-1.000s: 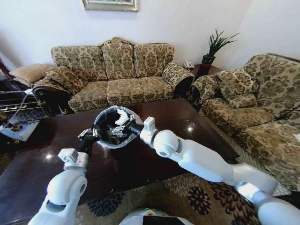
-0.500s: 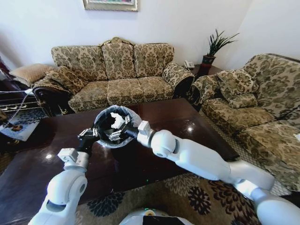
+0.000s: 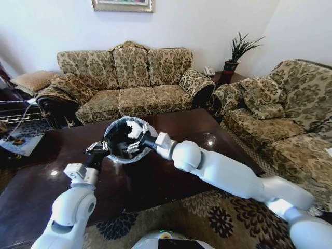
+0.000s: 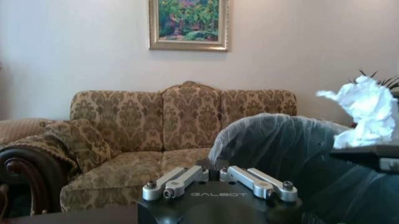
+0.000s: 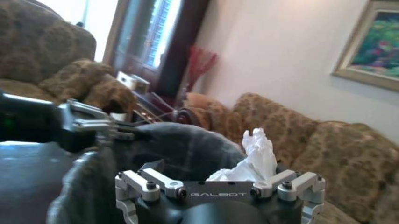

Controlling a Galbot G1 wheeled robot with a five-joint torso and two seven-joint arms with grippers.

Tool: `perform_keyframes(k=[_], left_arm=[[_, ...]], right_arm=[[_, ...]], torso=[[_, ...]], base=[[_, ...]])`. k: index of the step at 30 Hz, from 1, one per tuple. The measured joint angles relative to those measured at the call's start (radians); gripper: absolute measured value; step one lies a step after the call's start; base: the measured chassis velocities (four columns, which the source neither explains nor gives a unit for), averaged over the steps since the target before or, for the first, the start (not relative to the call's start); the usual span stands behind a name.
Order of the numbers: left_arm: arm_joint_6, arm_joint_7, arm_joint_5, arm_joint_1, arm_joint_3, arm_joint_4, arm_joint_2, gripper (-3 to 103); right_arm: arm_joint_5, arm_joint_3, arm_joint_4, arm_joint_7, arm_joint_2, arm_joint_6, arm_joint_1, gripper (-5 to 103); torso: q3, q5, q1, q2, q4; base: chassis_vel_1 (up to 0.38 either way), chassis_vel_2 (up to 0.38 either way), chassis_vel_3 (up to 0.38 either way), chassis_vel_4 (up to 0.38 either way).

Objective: Move to the front of the table and place the trash on the table into the trash bin.

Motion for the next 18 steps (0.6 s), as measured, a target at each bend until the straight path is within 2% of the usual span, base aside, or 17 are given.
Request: perform_keyframes(k=[6, 18], left_arm=[[0.001, 0.001, -0.011, -0.003, -0.002, 0.001, 0.005, 3], [0.001, 0.003, -0.013, -0.002, -0.001, 0.0, 0.005, 3]], right_arm=[[-0.005, 0.023, 0.01, 0.005, -0.053, 0.019, -0.031, 100], [-0.024, 0.052, 0.004, -0.022, -0.092, 0.038, -0.067, 100]], torso=[[0.0, 0.0001, 0.0, 0.0, -0.0001], [0.0, -0.0002, 0.0, 0.0, 0.0]], base=[[0.0, 0.0, 0.0, 0.0], [0.0, 0.0, 0.0, 0.0]])
